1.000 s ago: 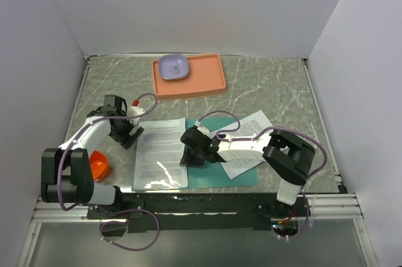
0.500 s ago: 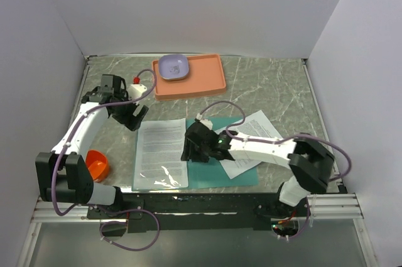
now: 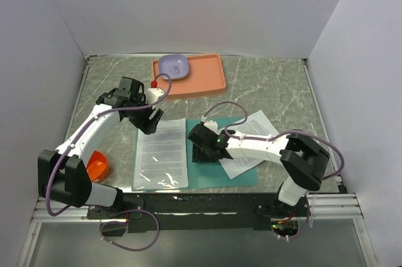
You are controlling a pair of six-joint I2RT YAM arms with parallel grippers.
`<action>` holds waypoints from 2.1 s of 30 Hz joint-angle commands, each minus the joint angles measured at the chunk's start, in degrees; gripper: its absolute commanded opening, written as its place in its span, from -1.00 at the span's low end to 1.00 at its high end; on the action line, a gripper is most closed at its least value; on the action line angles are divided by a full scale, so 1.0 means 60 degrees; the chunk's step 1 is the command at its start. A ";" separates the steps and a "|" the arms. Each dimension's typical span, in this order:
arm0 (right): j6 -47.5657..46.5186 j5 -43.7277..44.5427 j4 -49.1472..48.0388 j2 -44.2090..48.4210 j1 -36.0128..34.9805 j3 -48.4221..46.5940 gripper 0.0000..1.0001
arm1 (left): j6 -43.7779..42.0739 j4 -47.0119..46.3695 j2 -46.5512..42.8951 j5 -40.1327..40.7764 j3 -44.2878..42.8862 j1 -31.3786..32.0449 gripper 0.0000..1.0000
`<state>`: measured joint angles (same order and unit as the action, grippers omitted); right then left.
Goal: Put the files into the folder
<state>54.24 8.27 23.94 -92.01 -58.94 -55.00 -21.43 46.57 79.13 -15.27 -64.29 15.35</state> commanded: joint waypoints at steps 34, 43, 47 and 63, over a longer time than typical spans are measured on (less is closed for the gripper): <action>0.1478 0.0321 0.0785 -0.2785 0.1034 -0.2273 -0.49 | 0.0451 -0.0173 -0.1061 0.0186 0.0141 0.0077 0.52; 0.0908 0.0233 -0.0107 -0.2054 0.1019 -0.1485 -0.32 | 0.0788 -0.0042 -0.1455 0.0391 0.0256 0.0136 0.93; 0.0294 0.0334 -0.1219 -0.1235 0.0946 -0.0985 -0.18 | 0.2058 -0.0201 -0.1704 0.1442 0.0285 0.0078 0.93; -0.1657 0.1888 -0.2774 0.1549 0.0082 0.0523 0.06 | 0.1959 -0.0055 -0.3213 0.0990 0.0065 0.0953 0.93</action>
<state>47.51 16.73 11.84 -86.94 -58.59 -54.98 -11.22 48.66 64.62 -10.74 -64.45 13.39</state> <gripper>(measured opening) 0.526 0.963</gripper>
